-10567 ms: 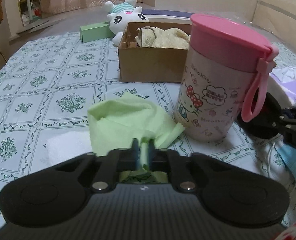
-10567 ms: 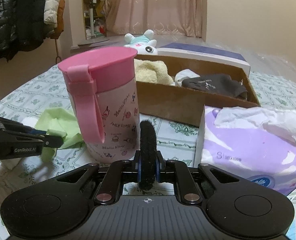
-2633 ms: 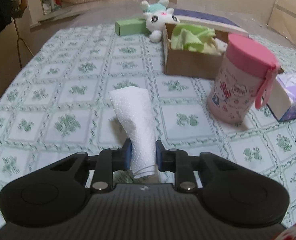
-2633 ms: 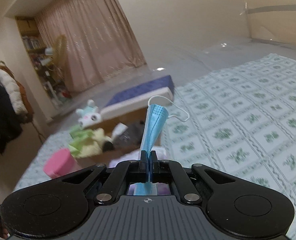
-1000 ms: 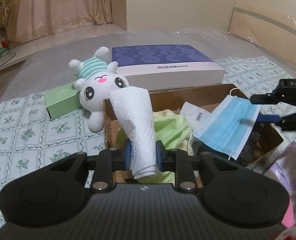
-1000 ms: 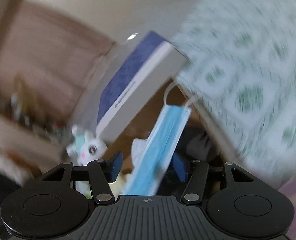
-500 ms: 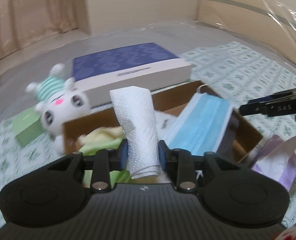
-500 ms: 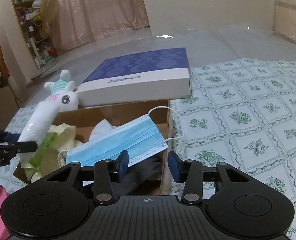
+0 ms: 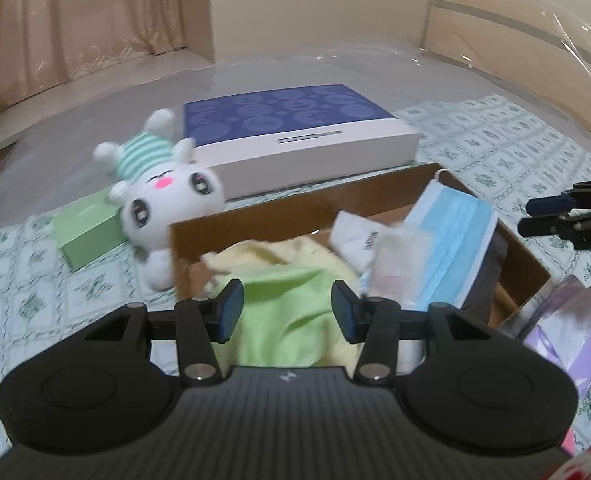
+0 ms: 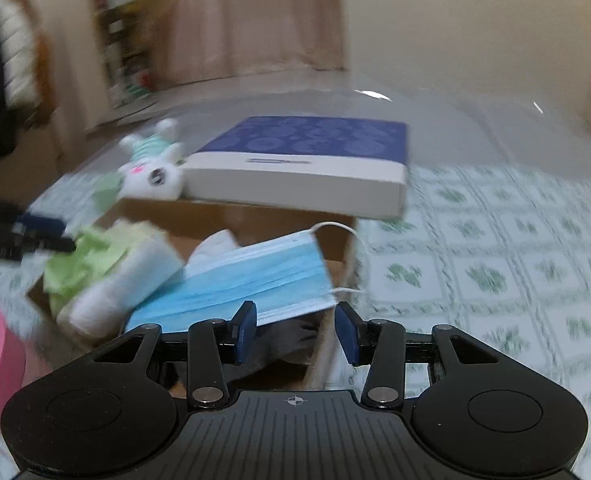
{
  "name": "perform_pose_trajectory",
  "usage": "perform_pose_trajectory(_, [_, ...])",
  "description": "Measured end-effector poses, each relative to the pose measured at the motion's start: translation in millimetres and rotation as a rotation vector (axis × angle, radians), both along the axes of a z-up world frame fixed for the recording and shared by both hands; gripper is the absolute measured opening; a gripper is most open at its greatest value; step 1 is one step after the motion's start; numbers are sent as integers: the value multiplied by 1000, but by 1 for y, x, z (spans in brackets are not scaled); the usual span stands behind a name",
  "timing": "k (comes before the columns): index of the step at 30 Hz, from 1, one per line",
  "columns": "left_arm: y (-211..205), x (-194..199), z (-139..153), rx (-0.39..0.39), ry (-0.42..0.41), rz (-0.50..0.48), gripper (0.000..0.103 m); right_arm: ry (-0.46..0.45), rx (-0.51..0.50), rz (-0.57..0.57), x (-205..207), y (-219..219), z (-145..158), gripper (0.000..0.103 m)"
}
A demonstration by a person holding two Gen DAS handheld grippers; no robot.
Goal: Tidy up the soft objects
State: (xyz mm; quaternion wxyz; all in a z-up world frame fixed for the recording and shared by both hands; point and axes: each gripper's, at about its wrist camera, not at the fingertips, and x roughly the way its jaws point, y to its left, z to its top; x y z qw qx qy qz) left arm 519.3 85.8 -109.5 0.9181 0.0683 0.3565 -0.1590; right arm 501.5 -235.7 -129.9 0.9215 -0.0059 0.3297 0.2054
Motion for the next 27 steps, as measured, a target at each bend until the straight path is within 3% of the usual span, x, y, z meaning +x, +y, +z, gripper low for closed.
perform_pose_trajectory(6, [45,-23,1,-28,9,112,45,-158,-254,295,-14,32,-8,45])
perform_pose_trajectory(12, [92,-54,3,-81,14,229,45,-190,-404,502,-18,59,-25,42])
perform_pose_trajectory(16, [123,-76,2,-106,24,301,45,-181,-442,561,-11,75,-35,41])
perform_pose_trajectory(23, [161,-107,-6,-68,46,384,45,-172,-533,632,4,97,-47,41])
perform_pose_trajectory(27, [169,-116,-11,-65,51,403,45,-181,-503,603,12,99,-49,36])
